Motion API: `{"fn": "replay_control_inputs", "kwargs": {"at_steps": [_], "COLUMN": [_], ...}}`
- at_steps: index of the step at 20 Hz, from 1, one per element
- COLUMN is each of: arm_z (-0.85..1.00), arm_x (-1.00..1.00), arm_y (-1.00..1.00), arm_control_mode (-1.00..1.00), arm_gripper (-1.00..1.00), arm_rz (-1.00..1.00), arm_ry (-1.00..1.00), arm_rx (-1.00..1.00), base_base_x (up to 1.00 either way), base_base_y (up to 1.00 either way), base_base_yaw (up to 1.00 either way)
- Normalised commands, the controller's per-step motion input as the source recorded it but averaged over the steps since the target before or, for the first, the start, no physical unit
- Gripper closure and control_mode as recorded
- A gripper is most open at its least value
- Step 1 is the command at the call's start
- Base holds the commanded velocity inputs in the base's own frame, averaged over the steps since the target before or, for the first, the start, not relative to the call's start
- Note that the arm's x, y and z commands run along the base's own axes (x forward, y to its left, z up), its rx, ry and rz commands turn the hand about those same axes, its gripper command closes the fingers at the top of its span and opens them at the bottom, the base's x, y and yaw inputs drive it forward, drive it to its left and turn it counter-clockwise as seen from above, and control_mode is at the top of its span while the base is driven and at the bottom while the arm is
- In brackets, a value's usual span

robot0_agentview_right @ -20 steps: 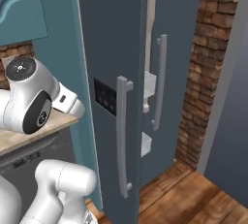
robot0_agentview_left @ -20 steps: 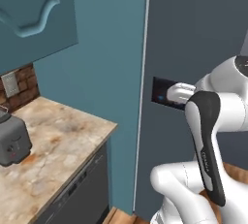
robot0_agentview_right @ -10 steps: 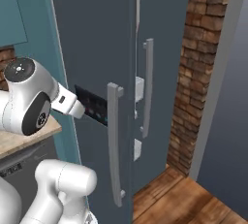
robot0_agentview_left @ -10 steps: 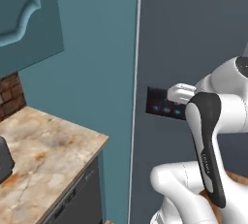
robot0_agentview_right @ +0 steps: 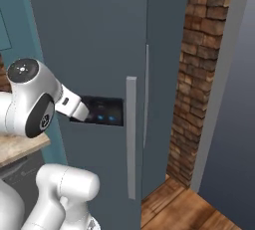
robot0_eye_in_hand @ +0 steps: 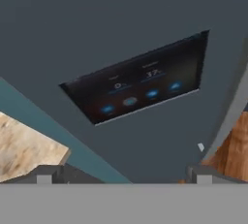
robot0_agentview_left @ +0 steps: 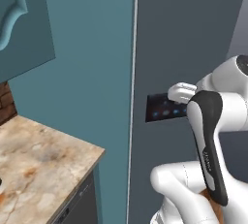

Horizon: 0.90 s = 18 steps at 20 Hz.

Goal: Take the peach and eggplant from the highest rack and move them to the second highest rack where the fish and cucumber are located, to maximize freezer space. Close the freezer door after rearranging.

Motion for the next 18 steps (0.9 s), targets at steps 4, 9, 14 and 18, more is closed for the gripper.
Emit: {"fn": "replay_control_inputs", "kwargs": {"at_steps": [4, 9, 14, 18], "arm_z": [0.08, 0.0, 0.0, 0.0], "arm_x": [0.07, 0.81, 1.0, 1.0], "arm_y": [0.0, -0.04, -0.08, 0.0], "arm_control_mode": [-1.0, -1.0, -1.0, -1.0], "arm_gripper": [-1.0, -1.0, -1.0, -1.0], "arm_rz": [0.0, 0.01, 0.08, 0.08], "arm_ry": [-0.17, -0.32, -0.18, -0.05], "arm_rx": [-0.06, -0.03, 0.06, 0.09], "base_base_x": [0.0, 0.0, 0.0, 0.0], "base_base_y": [0.0, 0.0, 0.0, 0.0], "base_base_yaw": [0.0, 0.0, 0.0, 0.0]}}
